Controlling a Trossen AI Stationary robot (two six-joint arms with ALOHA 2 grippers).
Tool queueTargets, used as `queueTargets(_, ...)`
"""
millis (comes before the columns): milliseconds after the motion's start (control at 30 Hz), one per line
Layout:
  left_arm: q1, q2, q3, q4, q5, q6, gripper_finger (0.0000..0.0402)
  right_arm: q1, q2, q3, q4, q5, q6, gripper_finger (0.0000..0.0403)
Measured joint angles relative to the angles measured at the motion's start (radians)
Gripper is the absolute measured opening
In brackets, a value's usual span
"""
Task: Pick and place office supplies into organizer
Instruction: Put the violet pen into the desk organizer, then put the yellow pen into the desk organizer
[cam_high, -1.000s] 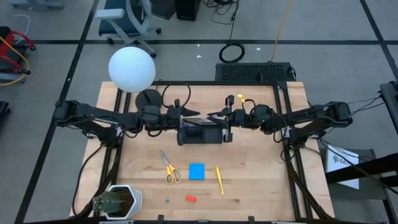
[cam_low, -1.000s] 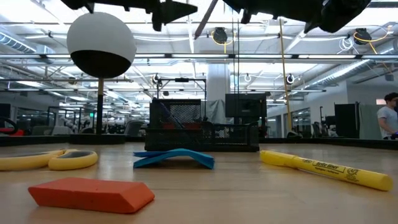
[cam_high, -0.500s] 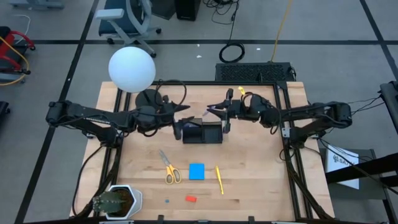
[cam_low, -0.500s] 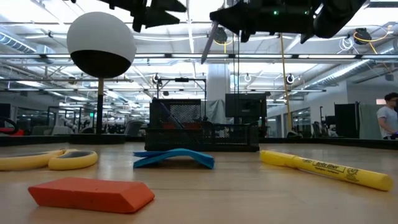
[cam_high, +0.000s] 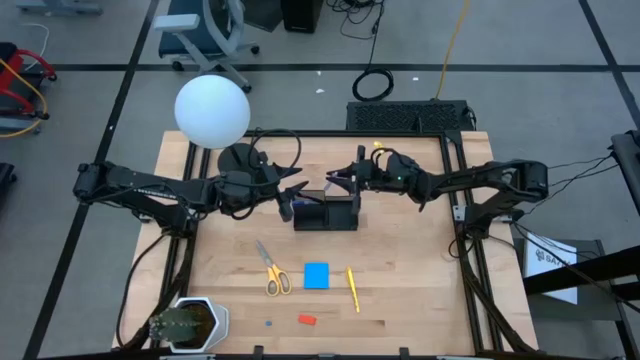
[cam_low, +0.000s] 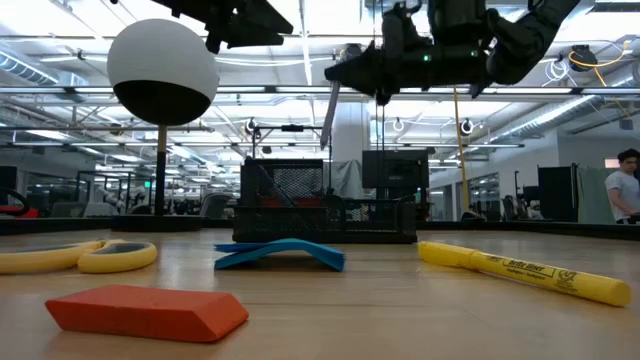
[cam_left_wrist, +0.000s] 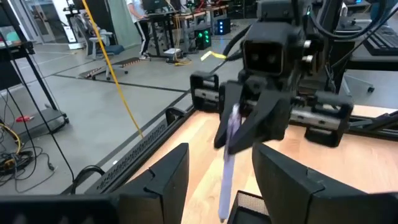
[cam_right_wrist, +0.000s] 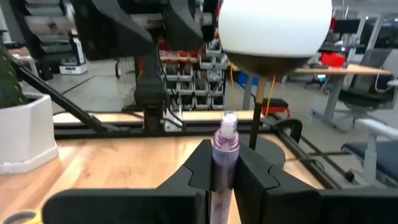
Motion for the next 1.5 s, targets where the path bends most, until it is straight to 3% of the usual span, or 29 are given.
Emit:
queueTargets(267,0.0,0.0,0.0,0.0,0.0,-0.006,0.0176,-0.004,0.101,0.026,0.046,-0.008,0.019,0.003)
queueTargets(567,0.0,0.0,0.0,-0.001,0.0,-0.006,0.0176,-0.004,0.271,0.154,-0.065,-0.054,0.02,0.003)
queueTargets(1000,0.0,0.0,0.0,-0.003,0.002,-0.02,0.0179,-0.004,0.29,0.173,-0.085,-0.053,0.009,0.0032)
queueTargets(1300,0.0,0.0,0.0,-0.027,0.003,-0.049,0.0182,-0.004,0.278,0.172,-0.096,-0.049,0.035,0.0164)
queueTargets(1500,0.0,0.0,0.0,-0.027,0.006,-0.051,0.0184,-0.003,0.199,0.172,-0.15,-0.049,-0.024,0.0196)
